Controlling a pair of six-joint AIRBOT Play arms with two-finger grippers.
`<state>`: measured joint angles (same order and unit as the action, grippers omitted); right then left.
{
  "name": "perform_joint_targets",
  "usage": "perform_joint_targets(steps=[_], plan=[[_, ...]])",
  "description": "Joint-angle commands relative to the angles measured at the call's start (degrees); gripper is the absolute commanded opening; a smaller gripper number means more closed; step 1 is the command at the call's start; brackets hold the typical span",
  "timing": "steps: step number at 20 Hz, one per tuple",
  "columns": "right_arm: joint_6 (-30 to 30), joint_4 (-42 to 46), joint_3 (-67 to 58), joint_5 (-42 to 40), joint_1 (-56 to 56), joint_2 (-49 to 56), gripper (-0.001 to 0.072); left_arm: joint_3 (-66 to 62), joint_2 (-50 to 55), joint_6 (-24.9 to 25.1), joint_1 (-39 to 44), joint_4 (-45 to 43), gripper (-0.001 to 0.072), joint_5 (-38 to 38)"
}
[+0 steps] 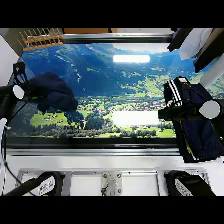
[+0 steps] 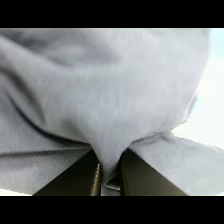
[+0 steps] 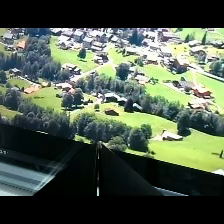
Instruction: Fold the clothes and pants, and hang the long-sleeved shirts on hangers.
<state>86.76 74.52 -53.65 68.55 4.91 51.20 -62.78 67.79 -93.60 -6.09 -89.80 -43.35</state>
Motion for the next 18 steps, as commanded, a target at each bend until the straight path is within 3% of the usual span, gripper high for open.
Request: perform_joint_targets(steps=[1, 5, 8, 12, 15, 16, 18], plan=[[0.0, 0.0, 0.0, 0.0, 0.0, 0.0, 0.0023, 0.0, -13.7, -0.1, 12.2, 0.0, 0.001, 0.8], [0.0, -4.5, 0.0, -0.9, 0.0, 0.0, 0.0021, 0.0, -22.4, -1.5, 28.3, -0.2, 0.001, 1.0], [-4.3, -3.0, -0.5, -2.2, -0.6, 0.0, 0.002, 0.0, -22.8, -9.8, 36.6, -0.5, 0.001, -2.1], [-4.3, 2.7, -3.5, -4.6, -4.3, -0.2, 0.0019, 2.8, -16.5, -24.4, 44.2, -0.6, 0.001, -2.2], [-4.0, 2.6, -4.7, -7.5, -7.6, -0.2, 0.0019, 4.7, -8.0, -27.4, 50.3, -0.6, 0.0011, 5.6], [-4.0, 2.6, -4.7, -7.8, -8.3, -0.2, 0.0019, 4.3, -4.6, -28.4, 50.6, -0.5, 0.0043, 8.1], [-4.0, 2.4, -4.6, -7.6, -8.9, -0.2, 0.002, 1.1, 0.5, -32.5, 48.2, 0.1, 0.0714, 8.1]])
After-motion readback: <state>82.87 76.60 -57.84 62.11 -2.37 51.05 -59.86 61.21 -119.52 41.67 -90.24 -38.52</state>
